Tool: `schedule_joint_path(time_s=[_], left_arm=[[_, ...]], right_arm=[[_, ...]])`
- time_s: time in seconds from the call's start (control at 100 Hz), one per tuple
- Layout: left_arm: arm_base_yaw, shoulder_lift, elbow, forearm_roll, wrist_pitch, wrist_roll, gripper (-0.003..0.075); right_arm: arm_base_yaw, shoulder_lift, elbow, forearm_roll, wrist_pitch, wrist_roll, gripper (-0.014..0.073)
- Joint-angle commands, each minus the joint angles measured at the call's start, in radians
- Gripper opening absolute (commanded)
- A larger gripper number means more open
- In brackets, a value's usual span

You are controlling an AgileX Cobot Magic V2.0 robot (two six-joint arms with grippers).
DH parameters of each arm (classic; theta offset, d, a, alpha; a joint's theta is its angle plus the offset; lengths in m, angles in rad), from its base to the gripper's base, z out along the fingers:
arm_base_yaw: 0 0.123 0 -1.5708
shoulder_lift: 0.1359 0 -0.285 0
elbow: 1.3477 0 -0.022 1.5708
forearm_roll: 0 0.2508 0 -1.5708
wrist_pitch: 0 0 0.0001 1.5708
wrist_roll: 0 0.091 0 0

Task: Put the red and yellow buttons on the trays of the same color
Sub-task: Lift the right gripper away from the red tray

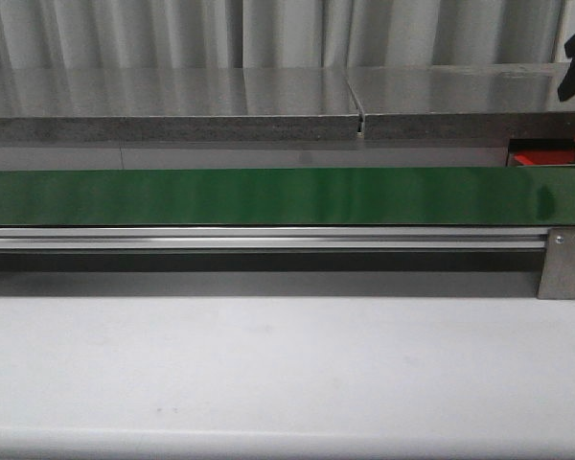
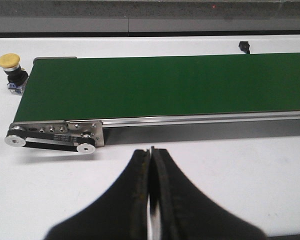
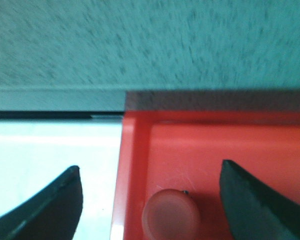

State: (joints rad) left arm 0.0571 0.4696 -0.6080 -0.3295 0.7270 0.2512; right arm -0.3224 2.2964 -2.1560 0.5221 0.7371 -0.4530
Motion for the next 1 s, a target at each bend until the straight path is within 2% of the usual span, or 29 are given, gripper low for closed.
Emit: schedule_joint_path(time_s=[0.0, 0.2, 0.63, 0.79, 0.99], left_arm=[[-0.009, 0.003, -0.024, -0.023, -0.066, -0.002, -0.002], [-0.009, 0.003, -0.024, -0.023, -0.066, -0.002, -0.002], [-0.009, 0.003, -0.024, -0.023, -0.066, -0.002, -0.002], [-0.009, 0.003, -0.024, -0.023, -0.066, -0.002, -0.002], [-0.009, 0.003, -0.024, -0.023, -0.066, -0.002, -0.002]], right_arm=[[0.001, -0.144, -0.047, -0.02, -0.012, -0.004, 0.0566], [0.041, -0.277, -0.047, -0.182, 0.044, -0.004, 0.0566], [0.081, -0.524, -0.003, -0.204, 0.268, 0.037, 0.0566], [0.081, -0.658, 0.17, -0.206, 0.247, 0.042, 0.0566], [0.081, -0.894, 0.542, -0.206, 0.085, 0.041, 0.0566]])
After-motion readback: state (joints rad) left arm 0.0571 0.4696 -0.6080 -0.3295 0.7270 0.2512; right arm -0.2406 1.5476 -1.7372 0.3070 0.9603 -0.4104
